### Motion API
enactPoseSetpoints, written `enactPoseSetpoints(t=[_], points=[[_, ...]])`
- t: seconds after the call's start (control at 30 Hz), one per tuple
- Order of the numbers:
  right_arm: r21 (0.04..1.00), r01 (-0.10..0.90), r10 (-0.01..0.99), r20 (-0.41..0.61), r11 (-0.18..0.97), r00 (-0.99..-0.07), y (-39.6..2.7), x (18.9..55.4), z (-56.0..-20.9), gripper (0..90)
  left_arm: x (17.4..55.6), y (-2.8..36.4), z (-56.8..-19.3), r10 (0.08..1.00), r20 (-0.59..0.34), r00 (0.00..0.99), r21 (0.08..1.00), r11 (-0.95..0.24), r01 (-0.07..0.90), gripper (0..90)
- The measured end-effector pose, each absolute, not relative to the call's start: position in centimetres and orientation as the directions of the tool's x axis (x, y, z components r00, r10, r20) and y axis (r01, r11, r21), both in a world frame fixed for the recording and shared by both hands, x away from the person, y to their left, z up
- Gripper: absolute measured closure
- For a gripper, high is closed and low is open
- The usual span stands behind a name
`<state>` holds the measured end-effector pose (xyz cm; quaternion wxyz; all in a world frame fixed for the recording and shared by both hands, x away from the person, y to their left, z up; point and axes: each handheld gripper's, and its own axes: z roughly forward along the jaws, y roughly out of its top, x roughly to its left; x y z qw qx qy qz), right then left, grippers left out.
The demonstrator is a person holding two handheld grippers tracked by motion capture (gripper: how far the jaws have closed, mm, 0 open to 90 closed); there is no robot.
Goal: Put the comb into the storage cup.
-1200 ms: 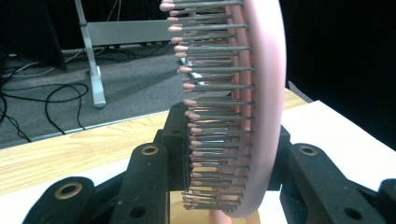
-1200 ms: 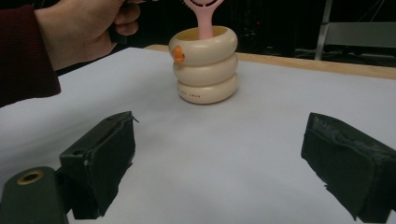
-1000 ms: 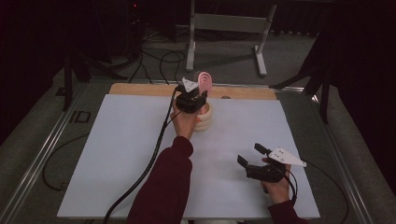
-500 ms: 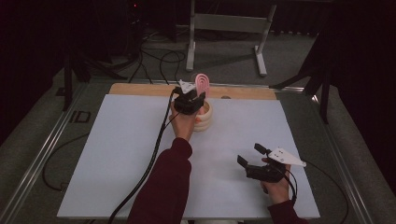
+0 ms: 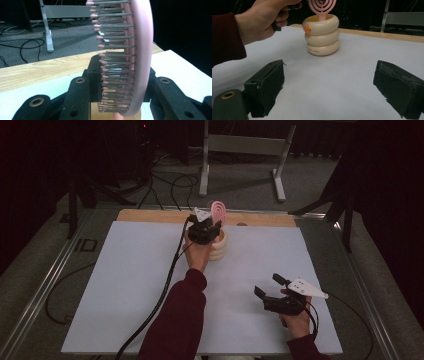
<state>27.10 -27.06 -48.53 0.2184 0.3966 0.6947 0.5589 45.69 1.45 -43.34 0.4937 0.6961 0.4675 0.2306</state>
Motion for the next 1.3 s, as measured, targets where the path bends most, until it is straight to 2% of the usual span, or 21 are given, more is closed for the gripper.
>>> enactPoseSetpoints(t=[1.3], points=[[0.947, 0.314, 0.795, 0.143, 0.063, -0.59, -26.8, 27.1, -48.7, 9.8, 46.1, 3.7, -43.8, 0.88, -0.182, 0.438, 0.886, -0.046, 0.46, 62.7]])
